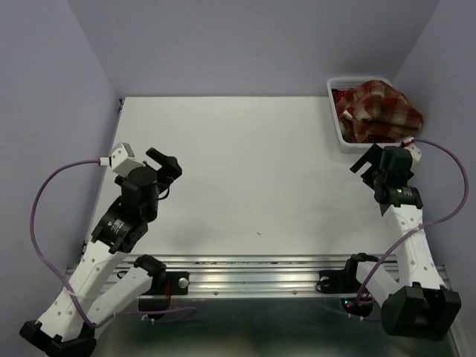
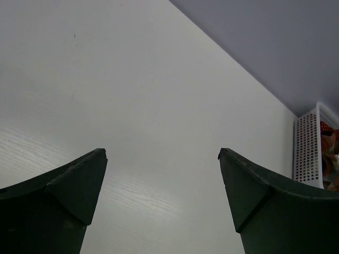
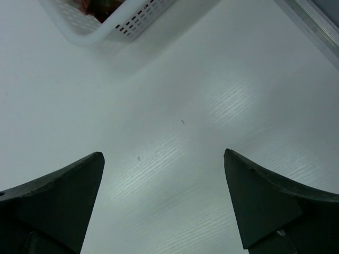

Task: Fold and stack the skirts
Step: Grab the skirt from the pile

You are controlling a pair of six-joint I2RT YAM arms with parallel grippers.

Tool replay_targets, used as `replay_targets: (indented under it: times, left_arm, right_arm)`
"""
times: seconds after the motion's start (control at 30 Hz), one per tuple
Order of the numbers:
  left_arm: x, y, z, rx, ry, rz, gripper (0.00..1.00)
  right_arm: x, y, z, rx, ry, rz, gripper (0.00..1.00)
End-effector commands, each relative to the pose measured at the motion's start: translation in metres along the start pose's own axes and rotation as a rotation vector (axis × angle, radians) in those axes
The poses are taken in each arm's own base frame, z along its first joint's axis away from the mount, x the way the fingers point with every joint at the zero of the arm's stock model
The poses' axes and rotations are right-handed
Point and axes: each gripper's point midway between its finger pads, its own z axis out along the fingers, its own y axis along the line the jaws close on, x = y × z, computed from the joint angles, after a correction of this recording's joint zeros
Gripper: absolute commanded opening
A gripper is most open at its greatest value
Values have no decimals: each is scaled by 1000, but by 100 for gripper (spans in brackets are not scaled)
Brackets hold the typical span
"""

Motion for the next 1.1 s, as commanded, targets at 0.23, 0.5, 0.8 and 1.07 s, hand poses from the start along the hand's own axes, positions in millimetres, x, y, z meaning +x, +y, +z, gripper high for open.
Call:
replay_targets:
  times: [0.23,0.5,0.8,1.07]
  left_arm:
    - [-3,3,11,-43,-41,-6,99]
    - [-3,-4,22,-64,-41,-3,99]
    - [12,-6,42,-96,-13,44,99]
    - [20,-13,55,-98,15,70,99]
  right_arm:
    - [-114,38,-9,-44,-304,-6,100]
    - [-177,77,68,33,-243,-112,100]
    - [-183,103,190,48,-135,-107,100]
    - [-178,146,240,-134,-75,-211,23]
